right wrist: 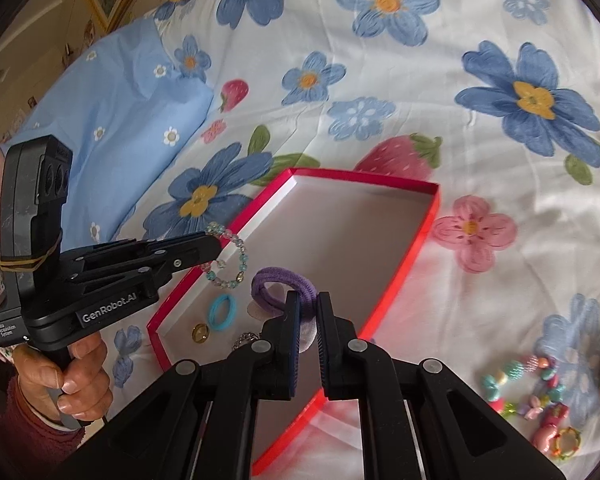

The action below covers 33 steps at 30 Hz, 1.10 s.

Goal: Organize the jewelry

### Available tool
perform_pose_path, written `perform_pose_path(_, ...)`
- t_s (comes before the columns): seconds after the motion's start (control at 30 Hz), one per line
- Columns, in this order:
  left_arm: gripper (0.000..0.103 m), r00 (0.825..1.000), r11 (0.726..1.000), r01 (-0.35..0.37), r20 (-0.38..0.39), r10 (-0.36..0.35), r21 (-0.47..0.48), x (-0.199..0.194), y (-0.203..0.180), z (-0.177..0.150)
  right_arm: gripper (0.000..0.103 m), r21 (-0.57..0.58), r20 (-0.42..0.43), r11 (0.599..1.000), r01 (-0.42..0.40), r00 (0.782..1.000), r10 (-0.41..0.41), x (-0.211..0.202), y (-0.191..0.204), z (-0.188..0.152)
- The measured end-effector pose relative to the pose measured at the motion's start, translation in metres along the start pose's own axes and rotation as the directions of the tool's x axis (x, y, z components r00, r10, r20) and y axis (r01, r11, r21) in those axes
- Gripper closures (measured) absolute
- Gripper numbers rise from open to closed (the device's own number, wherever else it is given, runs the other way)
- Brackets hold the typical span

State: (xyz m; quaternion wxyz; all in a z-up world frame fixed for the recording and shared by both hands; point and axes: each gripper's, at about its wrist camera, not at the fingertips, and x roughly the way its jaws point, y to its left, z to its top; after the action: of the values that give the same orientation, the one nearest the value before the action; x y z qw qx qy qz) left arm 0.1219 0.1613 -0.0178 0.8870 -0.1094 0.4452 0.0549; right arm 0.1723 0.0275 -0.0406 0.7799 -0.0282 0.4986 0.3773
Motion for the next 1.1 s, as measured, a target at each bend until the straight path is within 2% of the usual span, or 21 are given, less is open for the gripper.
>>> perform_pose_path(0.5,0.093,0.995,0.999,-0.041,-0.090,0.042,0.010,0.062,0.008,-0.007,0.095,-0.080,-0.158,0.996,0.041,0.986,-0.053,0.056,0.002,0.000)
perform_pose_path(0.77,0.092,0.994,0.999,-0.033,-0.109,0.032,-0.009,0.075,0.013,-0.008,0.091,-0.131,-0.180,0.990,0.059,0.980,-0.082,0.064,0.008,0.002)
perform_pose_path(0.93,0.091,0.993,0.999,-0.032,-0.117,0.030,-0.020,0.078,0.015,-0.009,0.091,-0.123,-0.183,0.991,0.054,0.980,-0.076,0.064,0.008,0.002)
perform_pose_path(1.1,0.091,0.993,0.999,-0.036,-0.114,0.033,-0.024,0.077,0.015,-0.008,0.086,-0.114,-0.181,0.992,0.046,0.981,-0.066,0.065,0.007,0.003)
